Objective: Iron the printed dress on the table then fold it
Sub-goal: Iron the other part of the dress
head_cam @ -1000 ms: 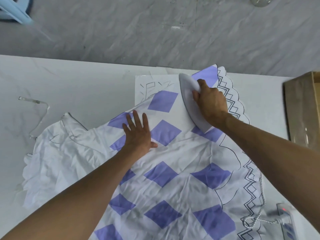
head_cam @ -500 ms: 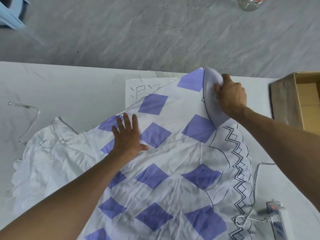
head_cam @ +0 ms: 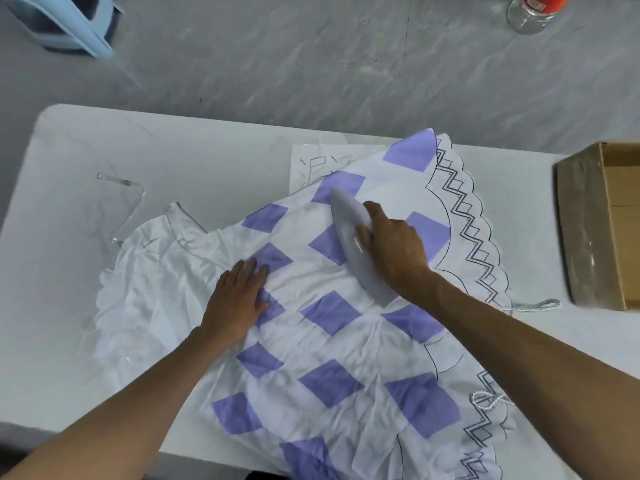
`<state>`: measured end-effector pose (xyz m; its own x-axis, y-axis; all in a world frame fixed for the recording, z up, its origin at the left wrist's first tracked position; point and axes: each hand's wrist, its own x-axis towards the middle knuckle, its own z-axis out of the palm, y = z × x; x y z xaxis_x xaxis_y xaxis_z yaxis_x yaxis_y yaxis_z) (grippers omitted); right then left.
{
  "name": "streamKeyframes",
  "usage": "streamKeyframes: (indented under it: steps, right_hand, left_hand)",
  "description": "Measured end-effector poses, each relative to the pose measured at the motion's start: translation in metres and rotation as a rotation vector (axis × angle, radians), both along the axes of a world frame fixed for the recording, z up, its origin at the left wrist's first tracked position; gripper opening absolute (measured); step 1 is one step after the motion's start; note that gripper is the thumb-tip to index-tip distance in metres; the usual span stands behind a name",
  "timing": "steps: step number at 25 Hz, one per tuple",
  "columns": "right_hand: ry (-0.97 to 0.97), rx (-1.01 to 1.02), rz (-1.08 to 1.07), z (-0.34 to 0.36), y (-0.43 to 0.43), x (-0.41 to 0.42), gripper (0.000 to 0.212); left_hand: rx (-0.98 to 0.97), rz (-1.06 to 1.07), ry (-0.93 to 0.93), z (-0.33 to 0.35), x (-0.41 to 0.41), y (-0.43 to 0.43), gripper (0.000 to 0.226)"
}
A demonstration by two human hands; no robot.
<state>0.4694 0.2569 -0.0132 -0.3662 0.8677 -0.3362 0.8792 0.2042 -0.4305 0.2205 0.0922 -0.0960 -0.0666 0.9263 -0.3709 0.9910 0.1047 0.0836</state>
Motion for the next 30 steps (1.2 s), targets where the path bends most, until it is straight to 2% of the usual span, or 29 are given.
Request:
streamKeyframes:
  steps: [2,4,9,11,16,22,26,28,30]
  right_hand:
    - [0.03,-0.049,0.045,-0.007,-0.036,-0.027,0.039]
    - [0.018,-0.06,0.064,-0.019,-0.064,-0.05,0.041]
    - [-0.039,-0.05,0.012,-0.029,-0.108,-0.079,0.045]
    - [-0.021,-0.067,0.005,-0.031,-0.124,-0.093,0.046]
    - [-0.066,-0.078,0.086,-0.047,-0.151,-0.132,0.051]
    - [-0.034,-0.02,0.14,-0.055,-0.163,-0.148,0.052]
    - [-0.048,0.017,-0.015,-0.053,-0.153,-0.119,0.051]
    - [-0.029,-0.02,-0.109,-0.047,-0.148,-0.104,0.051]
    - [0.001,-0.029,-0.094,-0.039,-0.149,-0.107,0.051]
  left_hand:
    - [-0.03,-0.127,0.056,-0.014,-0.023,-0.02,0.085]
    - [-0.084,-0.166,0.055,-0.023,-0.037,-0.017,0.102]
    - [-0.081,-0.047,-0.021,-0.028,-0.052,-0.018,0.125]
    - [-0.082,0.005,-0.05,-0.026,-0.067,-0.026,0.128]
    - [-0.156,-0.08,-0.098,-0.027,-0.091,-0.026,0.126]
    - [-0.137,-0.057,-0.035,-0.031,-0.087,-0.032,0.125]
    - [-0.18,-0.028,-0.017,-0.026,-0.083,-0.029,0.127]
    - [-0.182,0.009,-0.067,-0.026,-0.086,-0.031,0.131]
    - [-0.155,0.026,-0.127,-0.025,-0.091,-0.031,0.133]
